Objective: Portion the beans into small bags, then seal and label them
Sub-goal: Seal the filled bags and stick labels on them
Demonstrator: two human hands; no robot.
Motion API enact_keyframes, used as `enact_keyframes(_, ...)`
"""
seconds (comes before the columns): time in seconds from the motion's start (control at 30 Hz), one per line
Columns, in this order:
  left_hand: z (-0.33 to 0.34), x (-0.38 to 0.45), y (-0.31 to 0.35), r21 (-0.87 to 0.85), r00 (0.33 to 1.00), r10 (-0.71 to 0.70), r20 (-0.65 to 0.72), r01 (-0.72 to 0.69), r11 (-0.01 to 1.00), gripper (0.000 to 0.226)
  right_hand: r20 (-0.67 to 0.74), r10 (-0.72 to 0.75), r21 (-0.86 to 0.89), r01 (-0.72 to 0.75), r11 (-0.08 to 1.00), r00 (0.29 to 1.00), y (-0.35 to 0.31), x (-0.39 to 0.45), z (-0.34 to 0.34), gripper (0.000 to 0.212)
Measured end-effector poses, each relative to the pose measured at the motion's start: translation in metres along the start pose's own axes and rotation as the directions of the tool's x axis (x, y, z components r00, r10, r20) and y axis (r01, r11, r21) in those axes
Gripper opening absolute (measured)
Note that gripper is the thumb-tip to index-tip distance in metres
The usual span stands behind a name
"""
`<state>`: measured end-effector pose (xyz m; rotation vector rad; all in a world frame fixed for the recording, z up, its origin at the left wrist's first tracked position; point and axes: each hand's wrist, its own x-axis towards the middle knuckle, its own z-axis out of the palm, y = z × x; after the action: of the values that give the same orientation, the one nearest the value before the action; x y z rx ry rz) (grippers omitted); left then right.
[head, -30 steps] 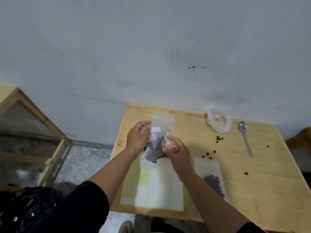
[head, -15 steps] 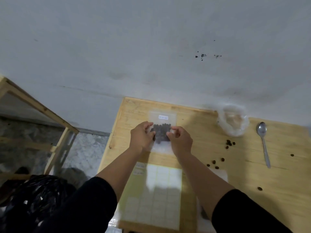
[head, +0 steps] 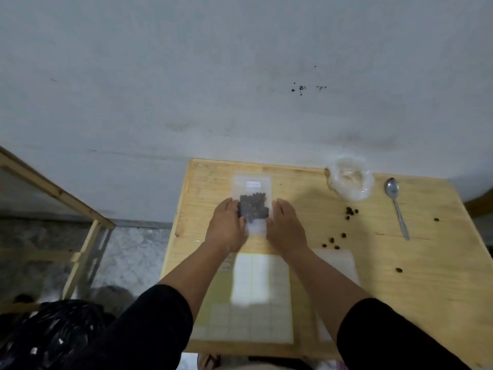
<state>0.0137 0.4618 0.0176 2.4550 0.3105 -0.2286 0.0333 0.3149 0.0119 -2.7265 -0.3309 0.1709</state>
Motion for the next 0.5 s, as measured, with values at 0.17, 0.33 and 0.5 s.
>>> enact_keyframes(0.17,0.001,-0.039,0.011,0.035,0.989,0.138,0.051,-0.140,0.990,0.050,-0.015,-0.024,-0.141,0.022,0.990,1.000,0.008,-0.046,-0.013,0.052)
enact_keyframes(0.33,0.028,-0.079,0.028,0.056,0.925,0.361,0.120,-0.370,0.927,0.049,-0.091,0.084,-0.173,-0.099,0.980,0.992,0.029,-0.103,-0.028,0.058)
enact_keyframes(0.5,0.063,-0.115,0.057,0.017,0.913,0.329,0.239,-0.343,0.939,0.051,-0.064,0.281,-0.122,-0.287,0.950,0.958,0.065,-0.159,-0.039,0.057)
